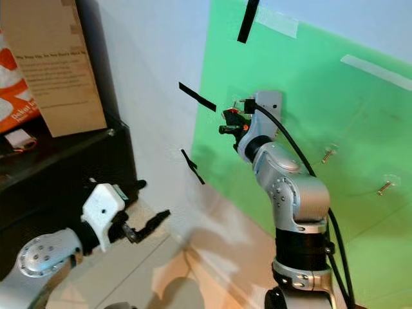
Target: Hang keys on a hook
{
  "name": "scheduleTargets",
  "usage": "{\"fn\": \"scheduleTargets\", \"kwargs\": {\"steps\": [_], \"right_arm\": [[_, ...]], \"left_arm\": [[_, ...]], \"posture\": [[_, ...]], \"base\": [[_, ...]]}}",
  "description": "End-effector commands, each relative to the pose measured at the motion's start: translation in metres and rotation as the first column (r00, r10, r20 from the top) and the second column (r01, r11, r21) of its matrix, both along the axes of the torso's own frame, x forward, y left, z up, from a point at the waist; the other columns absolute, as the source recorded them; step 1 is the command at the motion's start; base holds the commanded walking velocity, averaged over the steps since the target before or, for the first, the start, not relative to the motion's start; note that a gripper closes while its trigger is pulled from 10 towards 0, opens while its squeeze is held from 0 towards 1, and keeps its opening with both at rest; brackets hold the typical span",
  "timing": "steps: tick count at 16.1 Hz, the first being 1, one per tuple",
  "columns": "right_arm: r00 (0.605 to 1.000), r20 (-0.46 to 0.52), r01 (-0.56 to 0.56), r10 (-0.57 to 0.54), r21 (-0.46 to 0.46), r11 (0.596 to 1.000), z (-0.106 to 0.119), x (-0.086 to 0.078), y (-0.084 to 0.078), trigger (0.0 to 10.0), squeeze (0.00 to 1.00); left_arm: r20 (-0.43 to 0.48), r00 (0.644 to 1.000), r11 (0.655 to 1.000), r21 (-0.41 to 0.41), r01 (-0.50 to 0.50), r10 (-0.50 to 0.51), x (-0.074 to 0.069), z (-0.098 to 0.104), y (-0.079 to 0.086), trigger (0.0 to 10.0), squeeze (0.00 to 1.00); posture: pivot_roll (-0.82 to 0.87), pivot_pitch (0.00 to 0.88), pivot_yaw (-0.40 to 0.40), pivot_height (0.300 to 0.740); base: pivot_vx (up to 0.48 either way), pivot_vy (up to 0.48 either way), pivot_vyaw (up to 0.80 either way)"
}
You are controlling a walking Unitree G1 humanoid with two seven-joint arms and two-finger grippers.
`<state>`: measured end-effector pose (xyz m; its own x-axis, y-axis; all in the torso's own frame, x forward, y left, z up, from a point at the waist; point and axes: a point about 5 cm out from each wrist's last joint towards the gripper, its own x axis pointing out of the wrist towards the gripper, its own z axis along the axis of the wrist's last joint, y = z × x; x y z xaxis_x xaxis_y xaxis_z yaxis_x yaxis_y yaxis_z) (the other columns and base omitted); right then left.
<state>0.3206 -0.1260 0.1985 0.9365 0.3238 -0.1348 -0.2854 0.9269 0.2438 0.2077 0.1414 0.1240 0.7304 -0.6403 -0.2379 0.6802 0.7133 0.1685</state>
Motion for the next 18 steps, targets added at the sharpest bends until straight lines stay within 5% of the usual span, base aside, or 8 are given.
{"fn": "scheduleTargets", "kwargs": {"steps": [1,8,15,18], "right_arm": [[1.000,0.029,0.012,-0.012,0.007,1.000,0.008,0.004,0.001,10.0,0.00],[0.999,0.016,0.046,-0.046,0.021,0.999,0.006,0.014,0.000,10.0,0.00],[0.999,0.020,-0.040,0.039,0.048,0.998,-0.001,-0.013,-0.013,10.0,0.00],[0.995,0.032,-0.102,0.100,0.063,0.993,0.001,-0.022,-0.005,10.0,0.00]], "left_arm": [[0.007,1.000,1.000,-0.006,-0.014,0.014,0.000,0.001,0.002,10.0,0.00],[-0.002,1.000,1.000,0.008,-0.016,0.016,-0.007,0.001,0.001,10.0,0.00],[0.000,0.998,0.997,0.033,0.064,-0.065,0.005,-0.002,-0.007,10.0,0.00],[0.000,0.997,0.996,0.026,0.080,-0.080,0.005,0.000,-0.007,10.0,0.00]], "posture": [[0.05,0.000,-0.139,0.740],[0.07,0.000,-0.145,0.740],[0.02,0.000,-0.085,0.740],[0.02,0.000,-0.071,0.740]], "base": [[0.000,0.000,0.00],[0.000,0.000,0.00],[0.000,0.000,0.00],[0.000,0.000,0.00]]}}
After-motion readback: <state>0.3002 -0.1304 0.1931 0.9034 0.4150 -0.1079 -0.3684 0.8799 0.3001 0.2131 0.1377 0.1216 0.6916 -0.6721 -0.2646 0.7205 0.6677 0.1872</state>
